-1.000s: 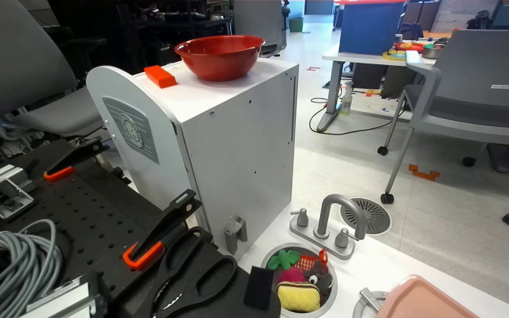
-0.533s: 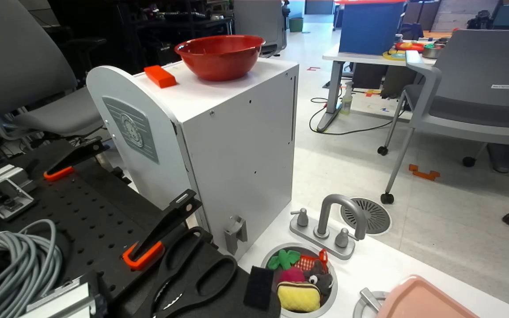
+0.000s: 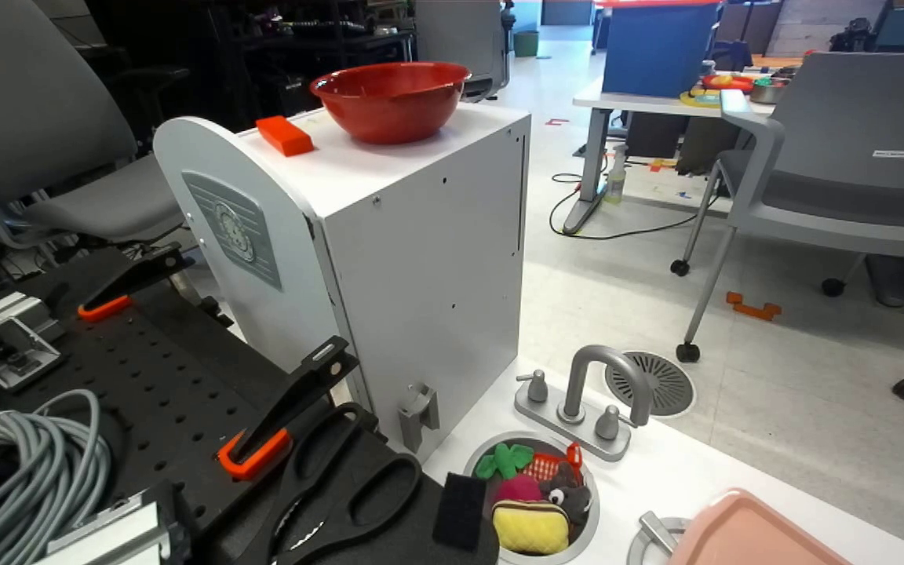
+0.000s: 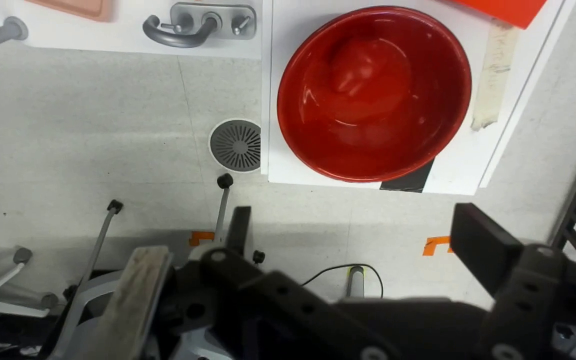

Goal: Take the grey out of the red bowl

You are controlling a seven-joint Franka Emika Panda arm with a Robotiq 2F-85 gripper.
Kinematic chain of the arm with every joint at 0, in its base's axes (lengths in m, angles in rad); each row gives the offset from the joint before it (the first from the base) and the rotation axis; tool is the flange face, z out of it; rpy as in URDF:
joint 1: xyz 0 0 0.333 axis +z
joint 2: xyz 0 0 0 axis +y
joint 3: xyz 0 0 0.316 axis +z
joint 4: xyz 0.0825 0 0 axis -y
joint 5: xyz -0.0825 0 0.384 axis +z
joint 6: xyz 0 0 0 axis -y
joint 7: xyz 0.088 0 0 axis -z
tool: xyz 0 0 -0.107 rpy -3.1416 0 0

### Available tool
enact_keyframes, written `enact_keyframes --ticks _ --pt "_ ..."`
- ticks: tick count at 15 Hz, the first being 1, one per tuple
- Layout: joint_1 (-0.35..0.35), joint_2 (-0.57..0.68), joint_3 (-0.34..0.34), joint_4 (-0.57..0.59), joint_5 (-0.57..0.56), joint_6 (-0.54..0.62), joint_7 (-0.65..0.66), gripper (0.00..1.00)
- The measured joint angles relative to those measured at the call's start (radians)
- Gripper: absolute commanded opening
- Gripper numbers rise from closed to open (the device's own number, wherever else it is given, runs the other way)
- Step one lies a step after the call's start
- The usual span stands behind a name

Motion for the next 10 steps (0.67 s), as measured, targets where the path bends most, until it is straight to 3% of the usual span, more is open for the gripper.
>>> enact_keyframes --ticks 10 --pt "0.021 0.004 0.005 0.0 0.005 -0.022 -0.027 1.0"
